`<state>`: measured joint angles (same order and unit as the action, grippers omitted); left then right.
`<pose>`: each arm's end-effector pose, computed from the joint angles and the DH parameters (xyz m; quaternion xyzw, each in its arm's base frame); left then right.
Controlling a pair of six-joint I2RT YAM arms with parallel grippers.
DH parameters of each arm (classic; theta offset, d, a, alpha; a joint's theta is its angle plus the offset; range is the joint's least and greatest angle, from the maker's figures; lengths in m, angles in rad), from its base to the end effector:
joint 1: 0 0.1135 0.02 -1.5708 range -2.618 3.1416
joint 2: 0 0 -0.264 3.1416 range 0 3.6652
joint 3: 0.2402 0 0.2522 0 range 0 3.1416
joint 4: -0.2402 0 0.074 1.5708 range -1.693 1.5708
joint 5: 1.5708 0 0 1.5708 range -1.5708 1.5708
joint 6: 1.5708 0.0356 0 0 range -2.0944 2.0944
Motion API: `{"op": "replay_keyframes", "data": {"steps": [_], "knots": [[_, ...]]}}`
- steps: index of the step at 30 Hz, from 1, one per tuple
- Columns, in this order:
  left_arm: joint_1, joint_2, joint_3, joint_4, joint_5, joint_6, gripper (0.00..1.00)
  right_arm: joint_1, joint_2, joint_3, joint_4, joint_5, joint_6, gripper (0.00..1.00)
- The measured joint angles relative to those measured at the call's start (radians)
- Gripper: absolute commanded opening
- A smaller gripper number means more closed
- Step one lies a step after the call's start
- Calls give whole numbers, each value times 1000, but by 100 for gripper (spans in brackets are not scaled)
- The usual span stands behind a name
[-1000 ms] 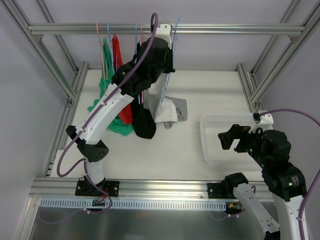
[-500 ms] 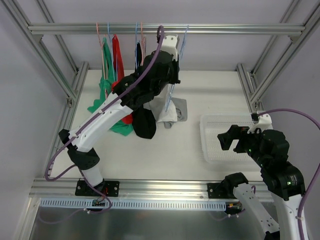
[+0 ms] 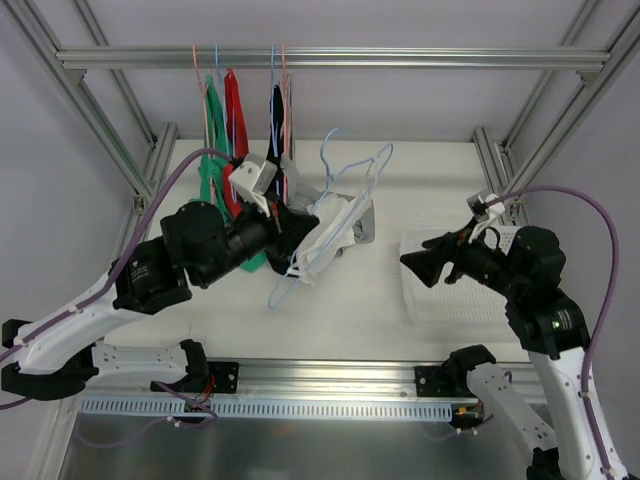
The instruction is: Remove the tank top from the hanger
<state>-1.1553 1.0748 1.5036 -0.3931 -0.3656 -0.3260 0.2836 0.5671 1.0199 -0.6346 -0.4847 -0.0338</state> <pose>0.0921 -0.1773 0.5059 0.1554 0.6776 -0.3843 0.6074 0.0867 0.0425 0.3974 -0.2695 0.7123 0.2604 0.5935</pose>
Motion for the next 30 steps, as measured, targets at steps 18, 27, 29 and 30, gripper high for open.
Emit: {"op": "replay_keyframes", "data": {"steps": [18,27,29,30], "knots": [[-17,-238,-319,-32,193,-212,0,159,424,111,251,-76,-100,49],[-17,-254,-319,-32,202,-217,0,163,428,95,275,-37,-136,43],[-17,-252,-319,-32,206,-219,0,163,435,88,286,-35,-140,40],[-17,-252,-319,-32,206,-219,0,164,440,86,293,-35,-141,38]]}}
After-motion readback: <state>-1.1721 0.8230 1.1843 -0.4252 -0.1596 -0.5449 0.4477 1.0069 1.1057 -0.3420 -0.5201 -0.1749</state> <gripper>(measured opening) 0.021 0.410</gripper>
